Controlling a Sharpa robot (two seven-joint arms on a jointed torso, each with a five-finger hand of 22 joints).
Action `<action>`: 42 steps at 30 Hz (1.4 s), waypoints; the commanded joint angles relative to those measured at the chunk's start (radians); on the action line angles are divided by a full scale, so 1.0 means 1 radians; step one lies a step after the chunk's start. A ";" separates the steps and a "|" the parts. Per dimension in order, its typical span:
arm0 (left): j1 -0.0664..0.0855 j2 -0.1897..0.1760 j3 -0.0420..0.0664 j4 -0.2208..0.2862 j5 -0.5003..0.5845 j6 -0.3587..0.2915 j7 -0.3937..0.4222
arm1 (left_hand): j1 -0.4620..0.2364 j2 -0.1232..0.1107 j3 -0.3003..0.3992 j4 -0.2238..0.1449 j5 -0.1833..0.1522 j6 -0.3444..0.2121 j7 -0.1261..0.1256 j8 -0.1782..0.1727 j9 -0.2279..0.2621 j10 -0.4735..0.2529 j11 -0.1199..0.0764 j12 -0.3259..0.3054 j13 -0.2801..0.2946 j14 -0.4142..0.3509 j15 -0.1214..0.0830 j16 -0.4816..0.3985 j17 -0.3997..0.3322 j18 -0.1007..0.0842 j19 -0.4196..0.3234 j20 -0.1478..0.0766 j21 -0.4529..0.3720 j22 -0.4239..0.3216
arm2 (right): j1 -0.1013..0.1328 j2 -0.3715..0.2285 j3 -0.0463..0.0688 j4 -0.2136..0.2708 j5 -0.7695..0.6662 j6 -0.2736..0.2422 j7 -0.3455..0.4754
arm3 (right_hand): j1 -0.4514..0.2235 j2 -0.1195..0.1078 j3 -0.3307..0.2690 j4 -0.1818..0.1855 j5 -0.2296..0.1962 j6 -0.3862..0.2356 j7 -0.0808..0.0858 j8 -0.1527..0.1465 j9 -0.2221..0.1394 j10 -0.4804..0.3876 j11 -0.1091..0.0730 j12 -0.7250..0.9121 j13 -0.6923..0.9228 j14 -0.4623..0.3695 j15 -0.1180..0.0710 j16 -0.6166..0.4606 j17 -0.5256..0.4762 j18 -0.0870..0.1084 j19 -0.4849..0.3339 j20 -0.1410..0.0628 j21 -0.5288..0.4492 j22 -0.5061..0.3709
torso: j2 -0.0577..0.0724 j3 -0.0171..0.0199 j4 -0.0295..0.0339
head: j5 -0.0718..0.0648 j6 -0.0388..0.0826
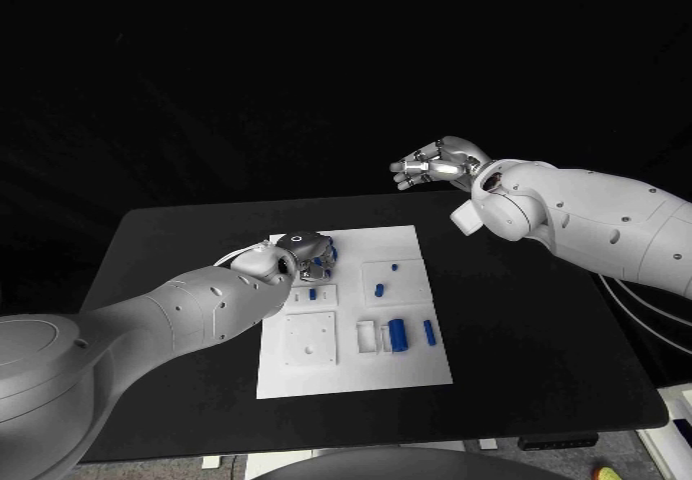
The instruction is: Assemble the parts on the task board
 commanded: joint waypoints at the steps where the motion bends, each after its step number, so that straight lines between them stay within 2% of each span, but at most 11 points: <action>1: -0.001 0.002 0.000 0.001 0.010 -0.006 0.013 | -0.004 0.003 0.003 0.002 -0.003 0.006 0.001 -0.003 -0.001 0.005 -0.002 -0.004 -0.001 0.005 -0.004 -0.004 0.003 0.009 0.004 -0.001 -0.003 0.015 | 0.000 0.000 0.001 0.002 -0.007 0.004 0.005 | -0.003 -0.009 0.002 -0.006 0.005 -0.002 0.000 -0.004 -0.001 0.003 0.001 -0.005 -0.001 0.006 0.002 -0.004 -0.001 0.001 0.006 -0.001 -0.001 0.000 | -0.001 -0.0001 0.0019 | -0.001 -0.002; 7: -0.001 0.000 0.000 0.004 0.014 -0.016 0.016 | -0.005 0.000 0.003 0.001 -0.003 0.005 0.001 -0.003 -0.001 0.003 0.000 -0.004 -0.001 0.004 -0.004 -0.002 0.005 0.007 0.004 -0.003 -0.003 0.015 | 0.001 -0.001 0.001 0.003 -0.008 0.003 0.005 | -0.003 -0.009 0.002 -0.006 0.005 -0.002 0.000 -0.004 -0.001 0.003 0.001 -0.005 -0.001 0.006 0.002 -0.004 -0.001 0.001 0.006 -0.001 -0.001 0.000 | -0.001 -0.0002 0.0018 | -0.001 0.000; 17: -0.001 -0.011 0.001 0.017 0.042 -0.051 0.032 | -0.006 -0.036 -0.055 0.036 -0.007 -0.040 -0.009 -0.003 -0.001 -0.032 0.018 -0.003 0.000 -0.004 0.010 -0.001 0.007 0.009 0.013 0.005 -0.016 -0.003 | 0.001 -0.002 0.001 0.002 -0.008 0.001 0.005 | -0.003 -0.009 0.002 -0.006 0.005 -0.002 0.000 -0.004 -0.001 0.003 0.001 -0.005 -0.001 0.006 0.002 -0.004 -0.001 0.001 0.006 -0.001 -0.001 0.000 | -0.001 -0.0005 0.0015 | 0.001 0.002; 19: -0.001 -0.019 0.001 0.027 0.054 -0.062 0.039 | -0.013 -0.048 -0.073 0.057 -0.008 -0.048 -0.011 -0.003 -0.001 -0.041 0.021 -0.002 0.000 -0.007 0.014 -0.003 0.005 0.010 0.013 0.009 -0.018 -0.010 | 0.001 -0.003 0.001 0.002 -0.008 0.001 0.005 | -0.003 -0.009 0.002 -0.006 0.005 -0.002 0.000 -0.004 -0.001 0.003 0.001 -0.005 -0.001 0.006 0.002 -0.004 -0.001 0.001 0.006 -0.001 -0.001 0.000 | -0.001 -0.0005 0.0023 | 0.000 0.002; 22: 0.002 -0.044 0.002 0.060 0.095 -0.083 0.055 | -0.027 -0.077 -0.098 0.149 -0.008 -0.052 0.004 -0.003 0.000 -0.028 0.020 -0.002 0.001 -0.009 0.019 -0.002 0.003 0.011 0.017 0.015 -0.018 -0.042 | 0.001 -0.007 0.001 0.003 -0.007 0.001 0.005 | -0.003 -0.011 0.000 -0.006 0.006 -0.003 0.000 -0.004 -0.001 0.003 0.001 -0.005 -0.001 0.005 0.003 -0.004 -0.001 0.001 0.005 -0.001 -0.001 0.000 | -0.003 0.0006 0.0060 | -0.005 0.002; 26: 0.013 -0.072 0.009 0.100 0.146 -0.103 0.075 | -0.075 -0.096 -0.128 0.239 0.009 -0.053 0.022 -0.002 0.000 -0.012 0.019 -0.002 0.002 -0.010 0.020 -0.003 0.002 0.009 0.018 0.015 -0.017 -0.061 | 0.001 -0.012 0.001 0.003 -0.007 0.000 0.005 | -0.003 -0.011 0.000 -0.006 0.006 -0.003 0.000 -0.004 -0.001 0.003 0.001 -0.005 -0.001 0.005 0.003 -0.004 -0.001 0.001 0.005 -0.001 -0.001 0.000 | -0.002 0.0014 0.0096 | -0.008 0.004; 28: 0.022 -0.088 0.021 0.124 0.176 -0.110 0.082 | -0.128 -0.084 -0.136 0.286 0.016 -0.045 0.028 -0.002 0.001 0.014 0.015 -0.001 0.003 -0.012 0.019 -0.008 -0.001 0.007 0.018 0.015 -0.017 -0.066 | 0.001 -0.014 0.001 0.003 -0.007 0.000 0.005 | -0.003 -0.011 0.000 -0.006 0.006 -0.003 0.000 -0.004 -0.001 0.003 0.001 -0.005 -0.001 0.005 0.003 -0.004 -0.001 0.001 0.005 -0.001 -0.001 0.000 | -0.002 0.0015 0.0122 | -0.010 0.004; 31: 0.040 -0.113 0.040 0.156 0.215 -0.108 0.080 | -0.135 -0.076 -0.138 0.302 0.016 -0.037 0.034 -0.001 0.002 0.049 0.011 0.000 0.004 -0.015 0.017 -0.029 -0.010 0.002 0.011 0.013 -0.019 -0.081 | 0.001 -0.015 0.001 0.002 -0.007 0.000 0.005 | -0.004 -0.010 -0.001 -0.005 0.007 -0.003 0.001 -0.004 -0.001 0.003 0.001 -0.005 -0.001 0.006 0.002 -0.004 -0.001 0.001 0.005 -0.001 -0.001 0.000 | -0.003 0.0019 0.0120 | -0.009 0.005; 34: 0.063 -0.131 0.057 0.173 0.249 -0.079 0.058 | -0.144 -0.049 -0.144 0.313 0.024 -0.014 0.022 0.000 0.006 0.110 -0.006 0.011 0.005 -0.015 0.007 -0.042 -0.013 -0.008 0.006 0.005 -0.020 -0.096 | 0.001 -0.016 0.001 0.001 -0.007 0.000 0.005 | -0.004 -0.010 -0.001 -0.005 0.007 -0.003 0.001 -0.004 -0.001 0.003 0.001 -0.005 -0.001 0.006 0.002 -0.004 -0.001 0.001 0.005 -0.001 -0.001 0.000 | -0.004 0.0017 0.0101 | -0.007 0.006; 37: 0.090 -0.144 0.067 0.175 0.267 -0.016 0.007 | -0.167 -0.004 -0.152 0.346 0.025 0.018 0.008 0.005 0.012 0.158 -0.022 0.029 0.008 -0.016 -0.002 -0.047 -0.011 -0.021 0.003 -0.007 -0.019 -0.106 | 0.001 -0.016 0.001 0.001 -0.007 0.000 0.004 | -0.005 -0.010 -0.002 -0.004 0.008 -0.003 0.001 -0.004 -0.001 0.003 0.001 -0.005 -0.001 0.006 0.003 -0.004 -0.001 0.001 0.005 -0.001 -0.001 0.000 | -0.003 0.0022 0.0103 | -0.006 0.007; 42: 0.127 -0.147 0.073 0.143 0.280 0.129 -0.103 | -0.162 0.023 -0.161 0.355 0.052 0.036 -0.006 0.022 0.018 0.216 -0.047 0.106 0.027 -0.019 -0.020 -0.016 0.018 -0.042 0.006 -0.027 -0.016 -0.114 | 0.001 -0.015 0.001 0.000 -0.007 0.001 0.003 | -0.005 -0.010 -0.002 -0.003 0.013 -0.003 0.000 -0.004 -0.001 0.003 0.001 -0.005 -0.001 0.006 0.003 -0.004 -0.001 0.001 0.006 -0.001 -0.001 0.000 | -0.002 0.0015 0.0079 | -0.002 0.010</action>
